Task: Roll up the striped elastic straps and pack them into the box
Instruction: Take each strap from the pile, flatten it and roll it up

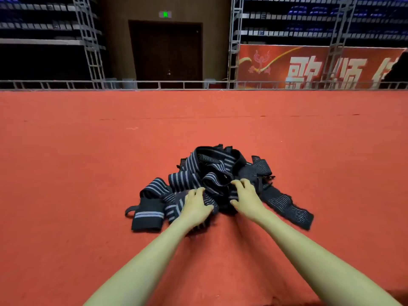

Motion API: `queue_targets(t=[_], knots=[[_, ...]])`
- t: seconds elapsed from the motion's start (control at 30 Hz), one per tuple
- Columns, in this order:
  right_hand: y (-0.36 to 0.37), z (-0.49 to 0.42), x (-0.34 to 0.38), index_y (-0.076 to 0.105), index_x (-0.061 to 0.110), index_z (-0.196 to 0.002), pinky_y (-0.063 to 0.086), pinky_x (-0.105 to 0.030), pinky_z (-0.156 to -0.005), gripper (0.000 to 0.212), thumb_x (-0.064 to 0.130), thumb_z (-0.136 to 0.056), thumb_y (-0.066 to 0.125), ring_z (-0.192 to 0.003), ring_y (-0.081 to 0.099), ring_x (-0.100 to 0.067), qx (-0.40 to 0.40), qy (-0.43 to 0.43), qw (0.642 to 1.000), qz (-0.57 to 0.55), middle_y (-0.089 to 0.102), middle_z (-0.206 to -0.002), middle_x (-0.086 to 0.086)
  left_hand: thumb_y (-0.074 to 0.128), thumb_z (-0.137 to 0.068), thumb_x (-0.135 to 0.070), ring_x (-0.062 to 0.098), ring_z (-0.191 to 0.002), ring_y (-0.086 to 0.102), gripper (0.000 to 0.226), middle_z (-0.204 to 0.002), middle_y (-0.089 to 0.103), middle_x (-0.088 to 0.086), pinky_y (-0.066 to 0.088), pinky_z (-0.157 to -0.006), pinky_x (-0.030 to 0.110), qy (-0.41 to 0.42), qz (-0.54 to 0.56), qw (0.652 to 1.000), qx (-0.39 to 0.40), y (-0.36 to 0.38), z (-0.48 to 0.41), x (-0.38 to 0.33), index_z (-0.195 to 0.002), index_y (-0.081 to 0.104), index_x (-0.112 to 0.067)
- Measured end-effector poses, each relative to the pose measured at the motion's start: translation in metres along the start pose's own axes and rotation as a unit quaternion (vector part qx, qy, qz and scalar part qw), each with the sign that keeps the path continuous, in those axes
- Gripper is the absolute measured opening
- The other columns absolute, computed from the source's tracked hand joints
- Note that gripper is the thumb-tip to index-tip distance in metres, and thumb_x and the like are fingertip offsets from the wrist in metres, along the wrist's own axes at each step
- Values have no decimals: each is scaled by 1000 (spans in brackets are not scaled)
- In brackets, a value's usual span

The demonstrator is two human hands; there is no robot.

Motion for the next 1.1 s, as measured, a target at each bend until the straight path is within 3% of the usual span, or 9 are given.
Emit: queue_targets(t=[0.2, 0.33, 0.43, 0.63, 0.77, 0.83, 0.93, 1.03, 1.1], knots=[[16, 5, -20, 27, 21, -147, 21, -2, -94, 74, 18, -86, 69, -123, 38, -1, -24, -24, 991, -132, 36, -135, 6, 62, -87, -32, 25, -128, 36, 55, -130, 45, 9, 35, -106, 39, -48, -1, 997, -60, 22, -19, 19, -135, 41, -16], [22, 5, -35, 25, 24, -148, 24, -12, -99, 77, 26, -85, 70, -127, 38, -7, -21, -12, 987, -157, 40, -139, 1, 64, -84, -35, 17, -111, 51, 16, -105, 63, -1, 33, -100, 37, -20, -38, 991, -125, 17, -12, 18, -99, 67, -30], [27, 12, -44, 25, 24, -149, 25, -19, -109, 78, 26, -86, 70, -122, 35, -2, -15, 8, 981, -195, 36, -139, 0, 64, -86, -26, 11, -98, 51, 7, -89, 63, -11, 32, -95, 34, 60, 19, 979, -196, 1, 11, 4, -80, 65, -32], [34, 27, -38, 26, 21, -149, 9, -26, -115, 74, 18, -87, 66, -143, 16, -24, -88, 18, 990, -109, 15, -154, -12, 64, -86, -12, 5, -80, 58, 13, -82, 66, -5, 40, -75, 21, 45, 224, 951, -209, -22, 52, 21, -77, 63, -21], [25, 40, 5, 41, 25, -142, 13, -41, -116, 69, 29, -79, 69, -142, 16, -31, -153, -131, 978, -46, 27, -152, -11, 64, -86, -9, 0, -70, 57, 10, -81, 68, -2, 43, -69, 12, 64, 296, 926, -223, -45, 70, 6, -79, 65, -14], [21, 42, 27, 53, 20, -131, 22, -36, -113, 58, 35, -77, 69, -134, 33, -26, -140, -178, 968, -105, 48, -139, -9, 65, -86, -8, 1, -74, 60, 9, -80, 69, -5, 45, -73, 12, 94, 315, 921, -208, -54, 76, -7, -80, 66, -14], [9, 44, 50, 69, 10, -106, 43, -19, -92, 24, 14, -83, 70, -100, 58, 2, -75, -137, 948, -277, 68, -105, 1, 67, -85, -11, 5, -78, 62, 5, -82, 70, -6, 49, -77, 21, 112, 330, 916, -201, -63, 76, -19, -84, 68, -17], [-4, 38, 45, 67, 13, -89, 42, -10, -68, 20, -6, -84, 62, -66, 54, 15, -65, -46, 925, -371, 65, -78, 8, 67, -86, -18, 9, -95, 60, 17, -101, 65, -4, 47, -82, 16, 82, 287, 927, -226, -65, 71, -12, -102, 62, -21], [-13, 34, 38, 68, 10, -88, 41, -13, -63, 26, -12, -83, 56, -59, 51, 11, -69, -4, 926, -372, 63, -73, 8, 70, -83, -22, 12, -110, 50, 35, -116, 54, 0, 37, -86, 8, 56, 154, 968, -192, -53, 64, 1, -115, 58, -20]])
Point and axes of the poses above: each hand's wrist, its own z-axis away from the middle knuckle, its own y-axis out of the palm, x = y × z, the point moved 5 cm from there along -z, towards the middle knuckle
